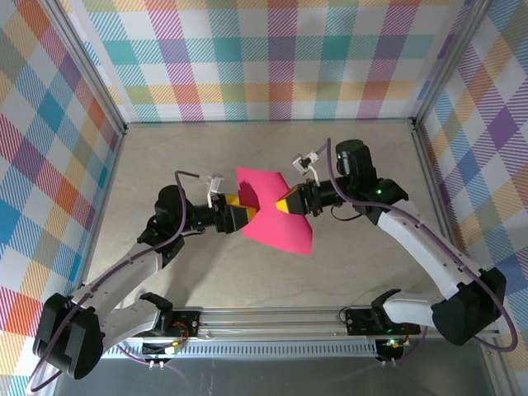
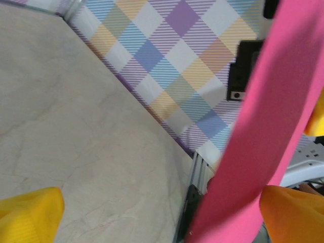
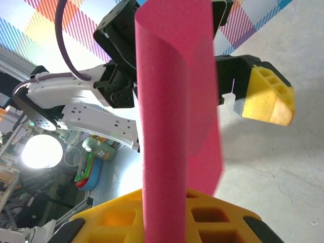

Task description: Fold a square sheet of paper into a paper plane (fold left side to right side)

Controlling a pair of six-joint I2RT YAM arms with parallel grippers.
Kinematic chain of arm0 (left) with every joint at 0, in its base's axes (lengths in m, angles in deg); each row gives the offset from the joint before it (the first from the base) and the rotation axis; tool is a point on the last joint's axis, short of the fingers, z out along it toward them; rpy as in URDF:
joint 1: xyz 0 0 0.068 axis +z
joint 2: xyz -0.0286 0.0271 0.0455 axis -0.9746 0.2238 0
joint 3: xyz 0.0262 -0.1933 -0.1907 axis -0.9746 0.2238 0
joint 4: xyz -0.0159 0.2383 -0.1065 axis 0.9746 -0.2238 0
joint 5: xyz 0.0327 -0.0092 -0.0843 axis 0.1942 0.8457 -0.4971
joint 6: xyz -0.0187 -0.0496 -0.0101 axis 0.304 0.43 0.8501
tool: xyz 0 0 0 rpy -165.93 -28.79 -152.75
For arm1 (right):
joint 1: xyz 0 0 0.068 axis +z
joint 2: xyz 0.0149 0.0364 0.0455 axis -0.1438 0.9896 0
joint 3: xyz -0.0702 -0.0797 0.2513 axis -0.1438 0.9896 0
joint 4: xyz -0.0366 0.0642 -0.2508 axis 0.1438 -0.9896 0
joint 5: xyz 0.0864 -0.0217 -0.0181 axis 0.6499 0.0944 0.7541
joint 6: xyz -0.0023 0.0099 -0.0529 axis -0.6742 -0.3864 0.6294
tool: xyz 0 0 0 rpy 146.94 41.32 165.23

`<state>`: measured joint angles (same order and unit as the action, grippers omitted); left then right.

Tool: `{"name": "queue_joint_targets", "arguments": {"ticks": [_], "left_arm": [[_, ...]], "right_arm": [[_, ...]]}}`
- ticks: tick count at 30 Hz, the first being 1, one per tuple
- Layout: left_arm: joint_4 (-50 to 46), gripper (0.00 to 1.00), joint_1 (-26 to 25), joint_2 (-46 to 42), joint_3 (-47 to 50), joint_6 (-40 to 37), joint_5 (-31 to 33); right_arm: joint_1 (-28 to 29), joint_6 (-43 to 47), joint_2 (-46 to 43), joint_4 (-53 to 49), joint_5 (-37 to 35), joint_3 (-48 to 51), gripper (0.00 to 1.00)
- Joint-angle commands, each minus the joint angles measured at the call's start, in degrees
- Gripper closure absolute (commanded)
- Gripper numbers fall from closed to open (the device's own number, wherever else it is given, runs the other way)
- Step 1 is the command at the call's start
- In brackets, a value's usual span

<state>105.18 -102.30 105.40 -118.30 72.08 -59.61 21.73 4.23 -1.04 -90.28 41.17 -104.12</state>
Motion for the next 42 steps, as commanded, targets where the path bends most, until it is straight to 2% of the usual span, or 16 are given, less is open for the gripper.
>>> {"name": "queue_joint_targets", "arguments": {"ticks": [1,2,9,12,14,17,19,22,27,32,38,42], "left_arm": [[1.04,0.09,-0.72,0.34,-2.79,-1.73,-2.64],[0.97,0.15,-0.78,0.43,-2.95,-1.66,-2.59],[-2.09,0.73,-0.91,1.41,-4.56,-1.64,-1.39],[-3.04,0.86,-0.99,1.99,-4.65,-1.78,-0.32],[-3.39,0.87,-1.04,2.53,-4.47,-1.24,0.85],[-6.01,0.94,-1.20,4.25,-4.38,-0.14,3.23],[-8.16,1.00,-1.23,6.13,-4.21,1.12,5.16],[-11.42,1.00,-1.31,9.98,-4.36,2.93,6.96],[-17.68,1.00,-1.31,18.49,-5.90,4.23,10.15],[-22.23,1.00,-1.31,27.66,-8.80,3.83,13.11],[-27.34,1.00,-1.31,31.97,-11.73,1.13,16.64],[-29.19,1.00,-1.31,32.07,-12.31,-0.31,17.20]], "right_arm": [[0.06,3.65,1.56,-0.35,1.64,-1.93,0.82],[0.02,4.91,1.66,-1.31,0.48,-1.99,0.82],[-2.71,7.71,1.84,-3.94,-3.70,-0.79,0.82],[-3.17,8.99,1.81,-5.69,-5.60,-0.30,0.80],[-3.68,9.45,1.67,-6.82,-7.67,0.07,0.71],[-5.05,8.23,1.10,-7.17,-10.52,1.43,0.62],[-5.72,6.38,0.45,-6.13,-13.47,3.26,0.50],[-6.41,3.59,-0.23,-5.01,-18.99,5.97,0.34],[-7.64,-1.83,1.05,-3.23,-26.66,10.24,0.25],[-7.76,-5.79,4.40,-2.33,-31.20,12.82,0.25],[-7.24,-10.56,7.77,3.49,-29.71,16.98,0.43],[-5.67,-11.41,11.44,4.56,-30.92,17.95,0.58]]}}
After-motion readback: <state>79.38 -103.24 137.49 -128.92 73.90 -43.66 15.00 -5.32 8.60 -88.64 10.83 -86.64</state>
